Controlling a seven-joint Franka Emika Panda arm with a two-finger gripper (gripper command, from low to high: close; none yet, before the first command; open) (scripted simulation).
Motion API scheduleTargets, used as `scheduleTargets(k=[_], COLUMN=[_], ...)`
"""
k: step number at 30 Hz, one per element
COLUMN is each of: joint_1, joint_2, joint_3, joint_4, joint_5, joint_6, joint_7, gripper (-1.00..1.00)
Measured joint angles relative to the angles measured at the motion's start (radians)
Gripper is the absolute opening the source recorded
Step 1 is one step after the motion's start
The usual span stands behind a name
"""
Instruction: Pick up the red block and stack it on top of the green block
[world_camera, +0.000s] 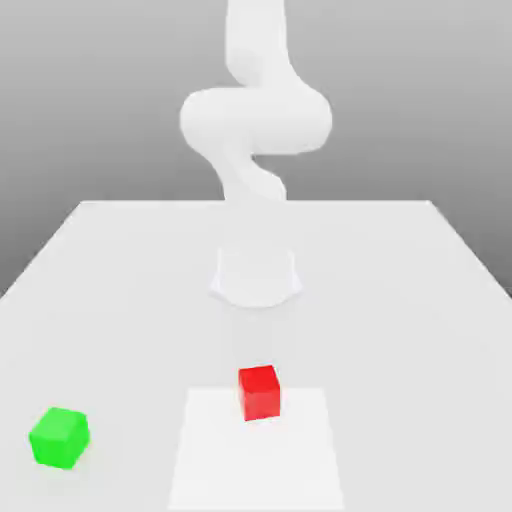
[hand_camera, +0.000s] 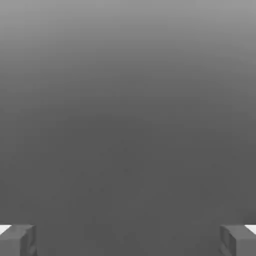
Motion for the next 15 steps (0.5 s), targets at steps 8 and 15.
scheduleTargets(k=[8,15], joint_1=[0.018,0.039], joint_2=[0.247,0.488], joint_3=[-0.015,-0.036], joint_4=[-0.239,-0.465], joint_5=[-0.009,-0.014], joint_6=[0.19,0.37], joint_7=[-0.073,-0.147], gripper=[0.0,0.0])
